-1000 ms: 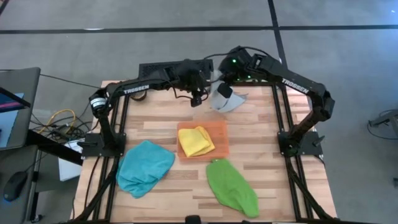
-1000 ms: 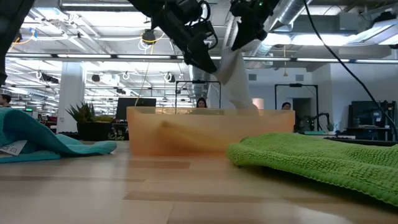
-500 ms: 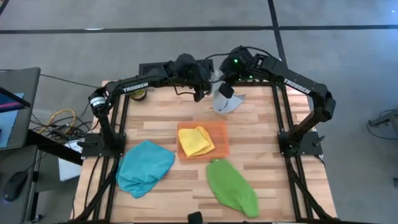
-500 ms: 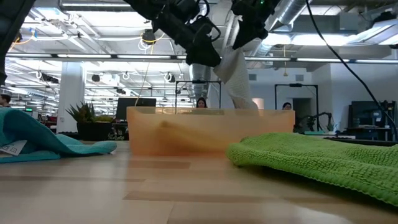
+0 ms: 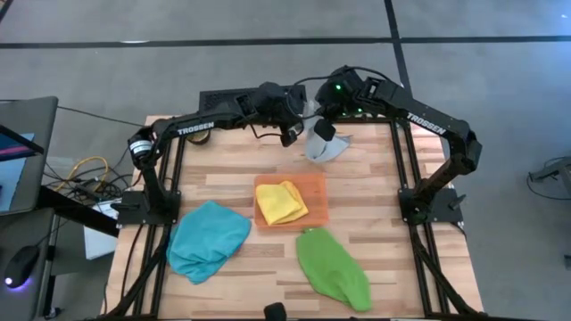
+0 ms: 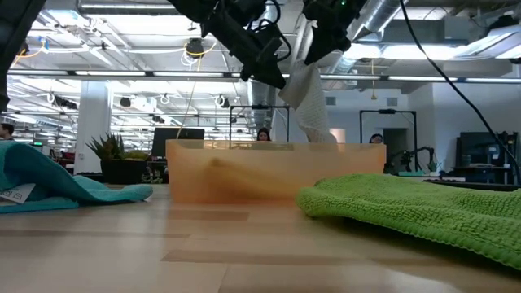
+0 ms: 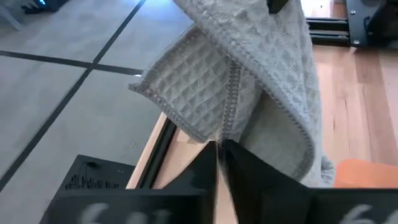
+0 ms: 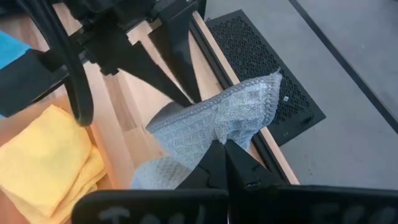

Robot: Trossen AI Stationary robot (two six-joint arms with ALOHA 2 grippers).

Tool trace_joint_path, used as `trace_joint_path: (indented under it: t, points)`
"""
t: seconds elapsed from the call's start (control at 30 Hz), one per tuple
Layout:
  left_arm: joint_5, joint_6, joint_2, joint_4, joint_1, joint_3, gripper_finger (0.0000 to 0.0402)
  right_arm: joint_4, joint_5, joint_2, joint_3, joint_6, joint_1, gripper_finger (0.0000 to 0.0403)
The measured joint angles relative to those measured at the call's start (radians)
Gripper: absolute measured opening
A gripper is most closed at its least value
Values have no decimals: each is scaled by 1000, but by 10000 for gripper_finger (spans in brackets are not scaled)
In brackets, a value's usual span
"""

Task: Sort microfiber towel by color & place in baskets
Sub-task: Fold the gray towel

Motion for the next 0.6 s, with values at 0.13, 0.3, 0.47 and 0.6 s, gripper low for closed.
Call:
trace_joint_path:
  t: [0.13,0.3,0.47,0.6]
  points:
    - [-33,-9,0,0,9,0,5,-19,0,0,0,-1,0,2]
    - [-41,-33,-1,3,17,0,1,-67,0,0,0,-8,0,2]
    - [-40,-58,-2,4,21,0,0,-96,-1,1,0,-9,0,4]
    - [-29,-81,-2,0,20,0,0,-111,-1,1,0,-10,0,13]
